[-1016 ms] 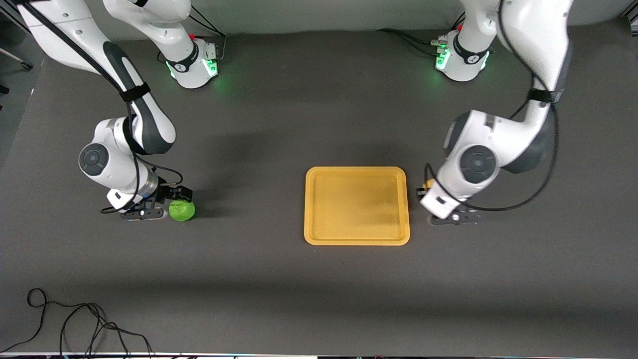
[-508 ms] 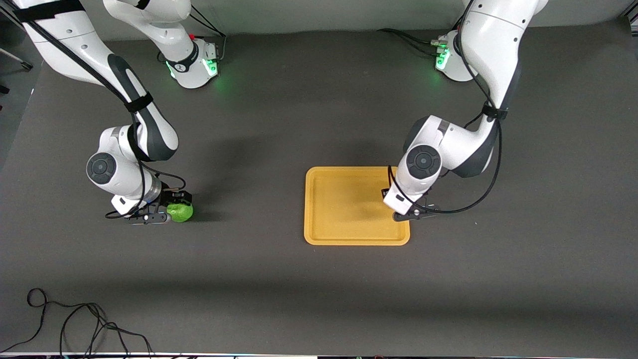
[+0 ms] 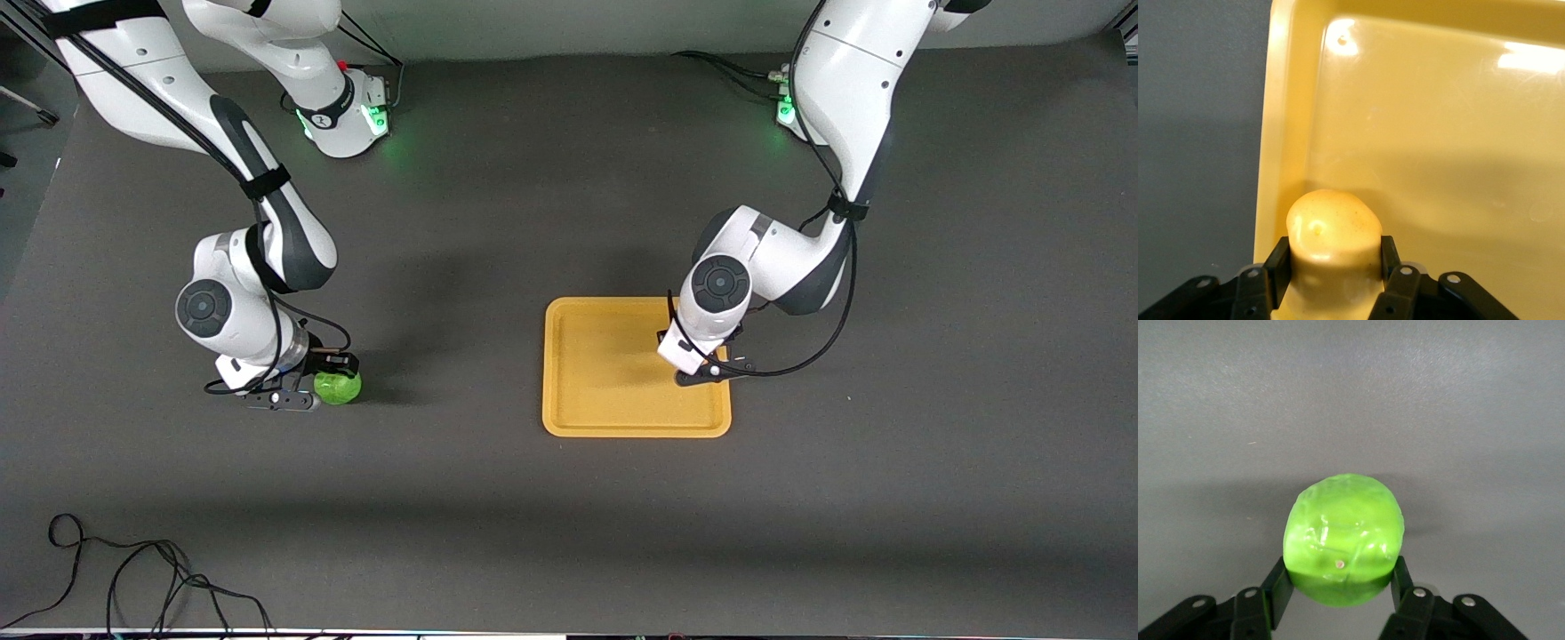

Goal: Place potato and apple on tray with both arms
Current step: 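Carry the potato onto the tray while the right gripper grasps the apple, then release the potato on the tray while the right gripper carries the apple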

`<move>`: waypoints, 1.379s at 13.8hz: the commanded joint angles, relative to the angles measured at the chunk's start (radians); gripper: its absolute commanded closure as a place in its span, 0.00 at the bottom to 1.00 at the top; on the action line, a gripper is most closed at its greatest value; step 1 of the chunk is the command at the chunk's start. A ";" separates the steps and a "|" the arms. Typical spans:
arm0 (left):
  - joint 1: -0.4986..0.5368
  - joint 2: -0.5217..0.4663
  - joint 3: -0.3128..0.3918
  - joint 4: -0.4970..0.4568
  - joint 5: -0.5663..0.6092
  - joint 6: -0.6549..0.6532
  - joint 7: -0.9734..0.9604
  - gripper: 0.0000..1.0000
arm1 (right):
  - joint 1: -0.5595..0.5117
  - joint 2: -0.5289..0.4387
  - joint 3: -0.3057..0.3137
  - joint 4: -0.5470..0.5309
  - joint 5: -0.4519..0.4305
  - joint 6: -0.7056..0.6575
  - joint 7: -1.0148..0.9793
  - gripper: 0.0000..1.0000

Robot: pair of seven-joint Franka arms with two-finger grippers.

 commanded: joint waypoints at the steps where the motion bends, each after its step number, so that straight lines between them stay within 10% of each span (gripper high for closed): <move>1: -0.006 0.000 0.010 0.018 0.001 -0.002 -0.017 0.00 | 0.080 -0.015 -0.002 0.154 -0.007 -0.221 0.112 0.67; 9: 0.071 -0.290 0.021 0.026 0.000 -0.293 0.183 0.00 | 0.362 0.028 -0.002 0.311 0.144 -0.208 0.258 0.67; 19: 0.402 -0.648 0.019 -0.052 0.058 -0.550 0.728 0.00 | 0.654 0.460 -0.010 0.747 0.090 -0.056 0.654 0.67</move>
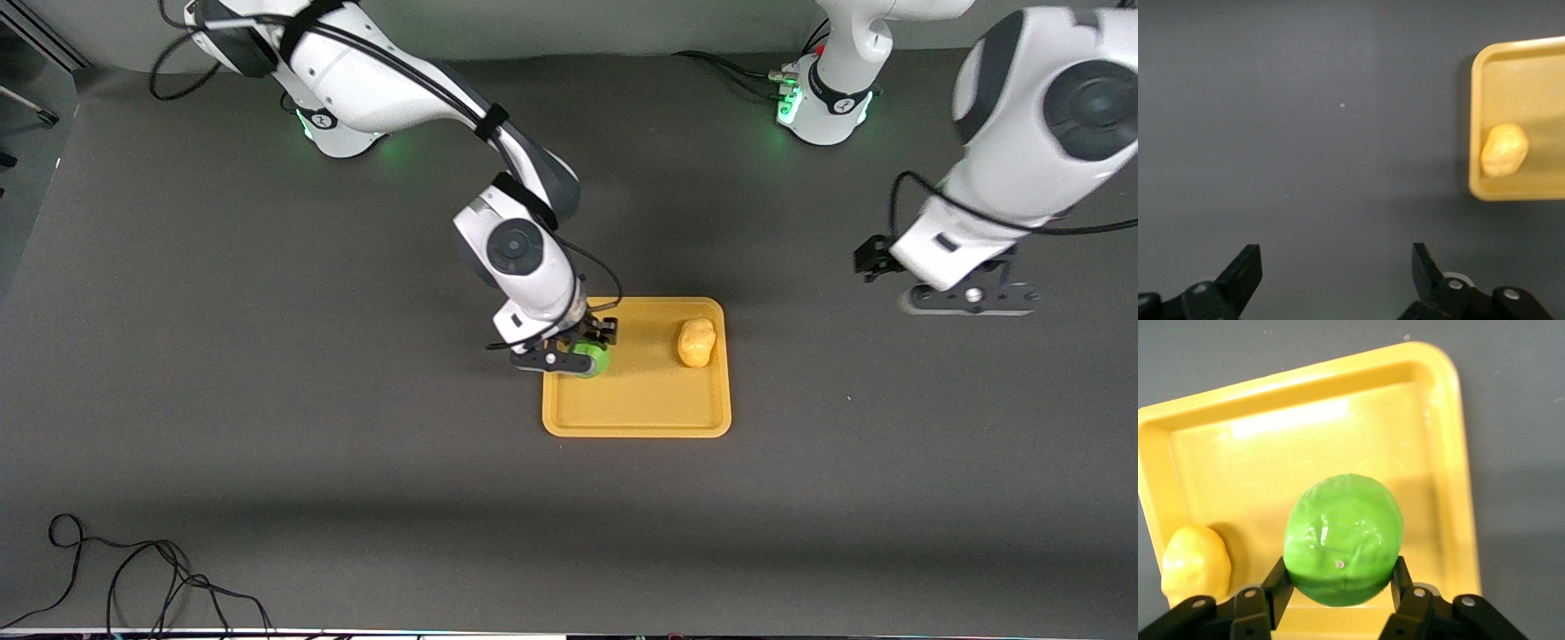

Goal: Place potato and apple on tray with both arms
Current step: 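Release the potato on the tray while the right gripper carries the apple, then lower the green apple onto the tray and open the right gripper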

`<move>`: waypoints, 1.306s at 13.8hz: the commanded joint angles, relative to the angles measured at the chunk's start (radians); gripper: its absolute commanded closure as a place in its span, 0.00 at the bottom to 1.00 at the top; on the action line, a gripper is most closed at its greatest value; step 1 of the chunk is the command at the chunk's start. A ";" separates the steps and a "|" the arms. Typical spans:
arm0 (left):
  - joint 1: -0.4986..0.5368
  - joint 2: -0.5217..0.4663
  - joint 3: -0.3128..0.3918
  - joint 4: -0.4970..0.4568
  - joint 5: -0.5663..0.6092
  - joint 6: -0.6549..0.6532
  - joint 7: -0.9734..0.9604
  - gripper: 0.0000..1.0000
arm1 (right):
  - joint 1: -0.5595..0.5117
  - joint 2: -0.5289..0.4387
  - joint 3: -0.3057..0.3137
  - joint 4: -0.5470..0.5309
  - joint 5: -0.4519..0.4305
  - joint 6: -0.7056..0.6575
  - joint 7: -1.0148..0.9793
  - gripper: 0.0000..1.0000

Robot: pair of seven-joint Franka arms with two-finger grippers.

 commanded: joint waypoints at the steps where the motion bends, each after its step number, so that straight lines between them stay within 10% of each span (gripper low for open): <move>1: 0.085 -0.096 -0.010 -0.083 -0.010 0.025 0.119 0.00 | 0.019 0.074 -0.011 0.095 -0.035 -0.019 0.040 0.67; 5: 0.129 -0.192 -0.008 -0.226 -0.081 0.181 0.136 0.00 | 0.034 0.099 -0.009 0.098 -0.052 -0.019 0.105 0.64; 7: 0.129 -0.225 0.001 -0.241 -0.084 0.170 0.132 0.00 | 0.033 0.102 -0.009 0.096 -0.053 -0.019 0.105 0.06; 12: 0.129 -0.262 0.006 -0.130 -0.140 -0.001 0.119 0.00 | 0.024 0.055 -0.032 0.071 -0.070 -0.028 0.089 0.00; 18: 0.126 -0.227 0.013 -0.132 -0.145 0.032 0.103 0.00 | -0.158 -0.426 -0.107 -0.394 -0.067 -0.044 -0.203 0.00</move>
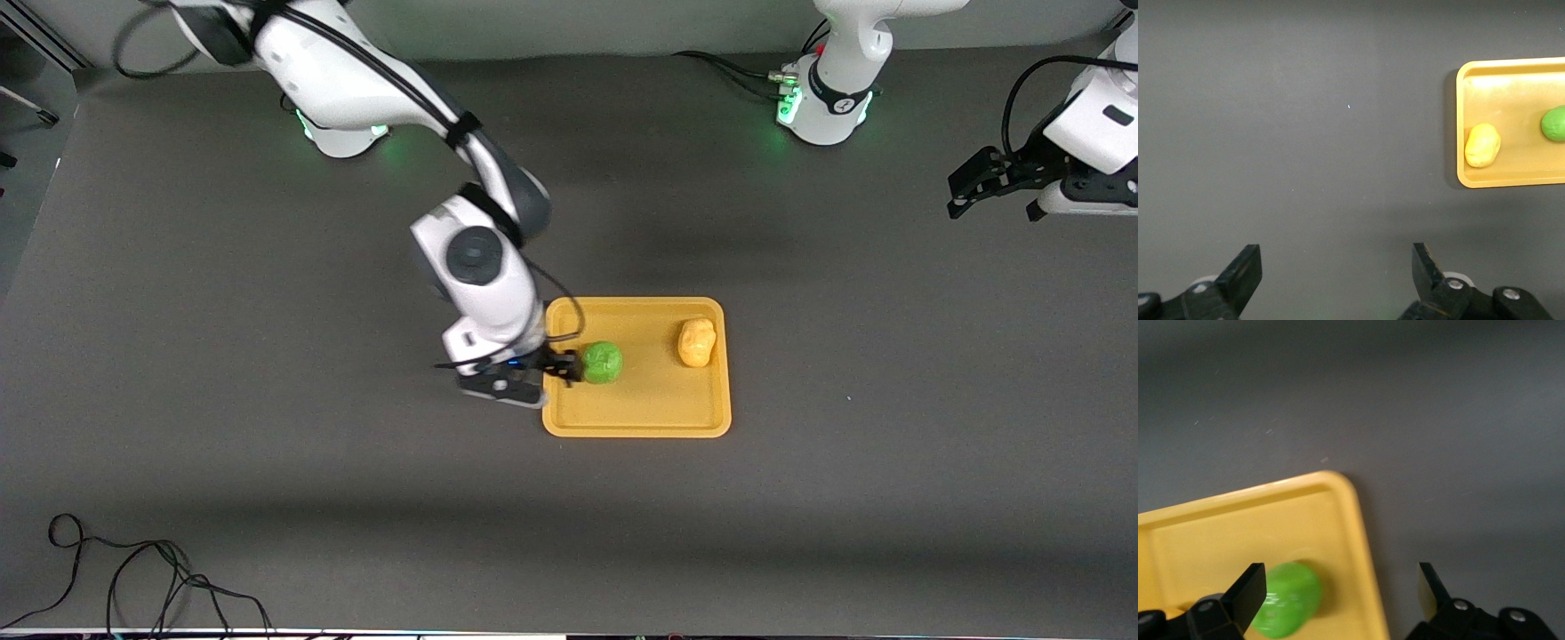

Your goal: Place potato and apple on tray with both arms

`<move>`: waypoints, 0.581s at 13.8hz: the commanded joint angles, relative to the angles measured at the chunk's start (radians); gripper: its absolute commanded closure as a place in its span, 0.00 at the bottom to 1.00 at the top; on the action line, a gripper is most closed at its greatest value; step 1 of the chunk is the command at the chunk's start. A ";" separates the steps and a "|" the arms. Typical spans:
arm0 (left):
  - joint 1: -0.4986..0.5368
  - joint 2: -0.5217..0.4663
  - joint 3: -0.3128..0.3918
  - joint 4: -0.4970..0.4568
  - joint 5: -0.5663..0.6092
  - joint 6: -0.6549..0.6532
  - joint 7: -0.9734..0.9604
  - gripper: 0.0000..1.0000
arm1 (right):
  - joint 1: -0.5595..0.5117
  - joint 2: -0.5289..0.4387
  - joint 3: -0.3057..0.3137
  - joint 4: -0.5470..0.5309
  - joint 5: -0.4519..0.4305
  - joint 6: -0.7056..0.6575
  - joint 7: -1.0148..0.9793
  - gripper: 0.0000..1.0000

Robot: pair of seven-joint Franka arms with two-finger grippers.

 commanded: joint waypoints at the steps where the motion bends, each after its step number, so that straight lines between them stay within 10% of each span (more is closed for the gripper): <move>1: 0.000 0.022 -0.001 0.011 -0.012 0.002 -0.017 0.00 | -0.124 -0.276 0.007 -0.300 -0.003 -0.036 -0.196 0.00; 5: 0.019 0.046 0.000 0.015 -0.004 0.028 -0.012 0.00 | -0.260 -0.436 -0.014 -0.302 0.020 -0.280 -0.370 0.00; 8: 0.019 0.040 -0.007 0.016 -0.003 0.016 -0.015 0.00 | -0.258 -0.494 -0.149 -0.298 0.020 -0.398 -0.534 0.00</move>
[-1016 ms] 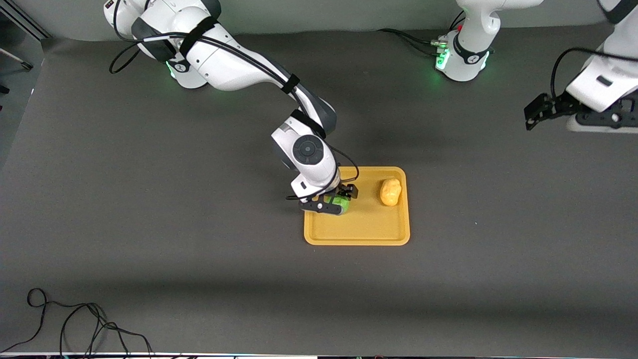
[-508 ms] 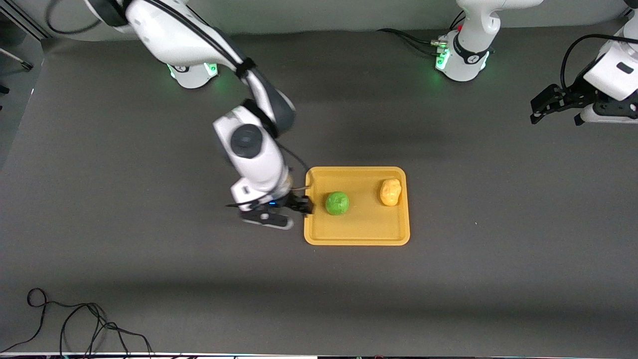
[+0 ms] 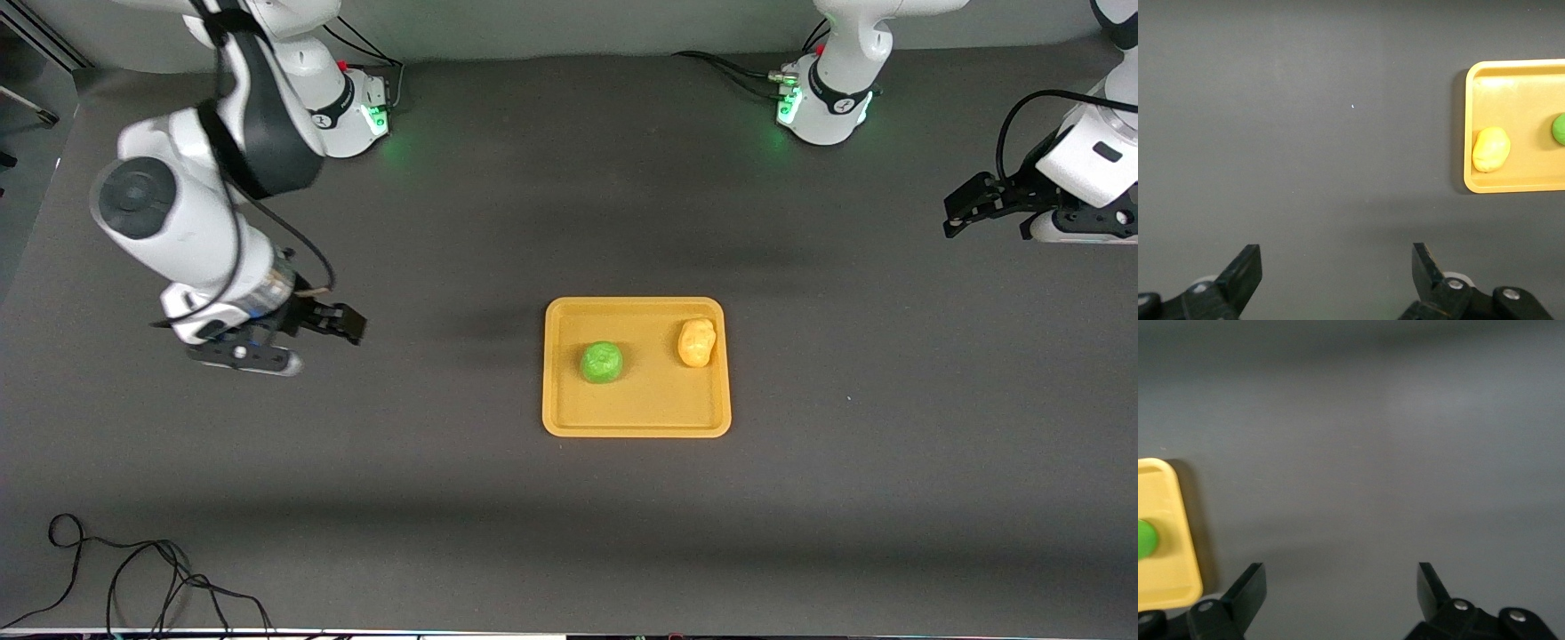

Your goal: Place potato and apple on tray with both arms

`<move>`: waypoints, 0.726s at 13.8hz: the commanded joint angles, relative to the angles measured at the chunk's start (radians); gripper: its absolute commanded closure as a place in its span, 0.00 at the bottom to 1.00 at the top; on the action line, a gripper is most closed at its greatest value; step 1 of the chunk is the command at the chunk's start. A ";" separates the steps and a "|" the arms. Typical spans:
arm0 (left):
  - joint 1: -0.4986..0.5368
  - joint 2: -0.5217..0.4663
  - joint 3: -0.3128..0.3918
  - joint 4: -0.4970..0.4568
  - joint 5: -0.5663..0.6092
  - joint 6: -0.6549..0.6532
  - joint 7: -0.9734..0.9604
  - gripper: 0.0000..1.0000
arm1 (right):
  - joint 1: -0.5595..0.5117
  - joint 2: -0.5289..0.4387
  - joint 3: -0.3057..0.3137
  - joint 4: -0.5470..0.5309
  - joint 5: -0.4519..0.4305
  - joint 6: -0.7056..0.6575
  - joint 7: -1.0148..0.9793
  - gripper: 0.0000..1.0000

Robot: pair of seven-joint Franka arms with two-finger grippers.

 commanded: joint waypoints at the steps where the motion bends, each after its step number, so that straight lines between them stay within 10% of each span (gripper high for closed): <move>1: 0.008 -0.007 -0.013 0.015 0.005 -0.013 -0.012 0.00 | 0.007 -0.057 -0.129 -0.032 0.016 -0.055 -0.203 0.00; 10: 0.006 -0.002 -0.013 0.013 0.046 -0.012 -0.007 0.00 | 0.009 -0.244 -0.284 -0.007 -0.002 -0.189 -0.281 0.00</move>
